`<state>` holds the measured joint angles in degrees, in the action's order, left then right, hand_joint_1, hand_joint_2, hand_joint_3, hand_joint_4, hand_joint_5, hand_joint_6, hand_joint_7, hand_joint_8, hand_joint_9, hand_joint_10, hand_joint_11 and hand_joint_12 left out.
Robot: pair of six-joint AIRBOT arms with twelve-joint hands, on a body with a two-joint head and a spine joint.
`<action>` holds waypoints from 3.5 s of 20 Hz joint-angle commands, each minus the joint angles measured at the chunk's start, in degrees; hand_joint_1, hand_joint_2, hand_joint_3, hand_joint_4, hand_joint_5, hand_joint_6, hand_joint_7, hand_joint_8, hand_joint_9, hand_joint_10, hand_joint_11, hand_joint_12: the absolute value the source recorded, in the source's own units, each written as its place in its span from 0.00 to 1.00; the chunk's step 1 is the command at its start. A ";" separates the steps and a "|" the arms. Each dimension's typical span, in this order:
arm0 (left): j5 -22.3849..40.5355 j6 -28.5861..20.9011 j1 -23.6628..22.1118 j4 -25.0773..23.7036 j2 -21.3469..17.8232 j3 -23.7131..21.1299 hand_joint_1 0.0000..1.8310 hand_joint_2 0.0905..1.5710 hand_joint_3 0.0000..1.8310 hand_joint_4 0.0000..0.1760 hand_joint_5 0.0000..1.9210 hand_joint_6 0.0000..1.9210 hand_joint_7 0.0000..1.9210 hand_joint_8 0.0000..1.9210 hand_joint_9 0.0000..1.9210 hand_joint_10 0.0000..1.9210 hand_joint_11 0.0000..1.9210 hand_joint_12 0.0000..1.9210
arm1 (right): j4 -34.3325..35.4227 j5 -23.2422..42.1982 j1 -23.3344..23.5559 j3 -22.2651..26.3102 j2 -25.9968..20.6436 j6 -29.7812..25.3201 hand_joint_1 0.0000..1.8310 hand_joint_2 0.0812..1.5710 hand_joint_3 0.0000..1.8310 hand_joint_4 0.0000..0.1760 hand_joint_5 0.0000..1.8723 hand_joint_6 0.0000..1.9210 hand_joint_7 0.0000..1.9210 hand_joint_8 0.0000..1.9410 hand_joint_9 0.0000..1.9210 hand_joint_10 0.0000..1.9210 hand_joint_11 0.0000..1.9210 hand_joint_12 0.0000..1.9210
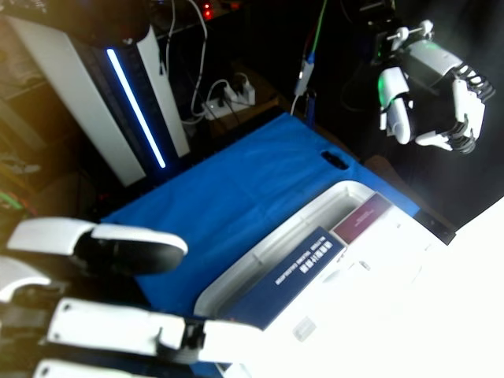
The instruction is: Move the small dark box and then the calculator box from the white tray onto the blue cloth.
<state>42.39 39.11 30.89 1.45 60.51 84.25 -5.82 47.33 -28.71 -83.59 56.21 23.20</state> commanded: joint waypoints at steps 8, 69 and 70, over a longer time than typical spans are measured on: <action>-4.40 -17.30 -4.53 -14.78 2.62 8.25 0.36 0.57 0.00 0.08 0.09 0.00 0.11 0.00 0.07 0.00 0.00 0.11 | 2.07 6.50 0.91 -0.15 0.15 -0.17 0.52 0.59 0.00 0.00 0.07 0.00 0.06 0.00 0.08 0.00 0.09 0.11; -17.59 -54.68 -11.36 -75.49 5.92 10.58 0.64 0.78 0.00 0.00 0.39 0.60 0.40 0.79 0.33 0.61 0.25 0.88 | 1.67 6.52 0.90 -0.20 1.96 -0.18 0.51 0.62 0.00 0.00 0.07 0.00 0.12 0.00 0.11 0.00 0.10 0.14; -17.02 -54.69 -12.89 -77.46 3.90 8.09 0.65 0.77 0.00 0.00 0.39 0.58 0.40 0.79 0.33 0.61 0.25 0.88 | 1.67 6.51 0.89 -0.20 2.00 -0.18 0.51 0.63 0.00 0.00 0.08 0.00 0.12 0.00 0.11 0.00 0.10 0.14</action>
<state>23.18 -15.22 18.55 -77.69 64.05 92.07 -5.82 47.24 -28.71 -83.59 58.15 23.16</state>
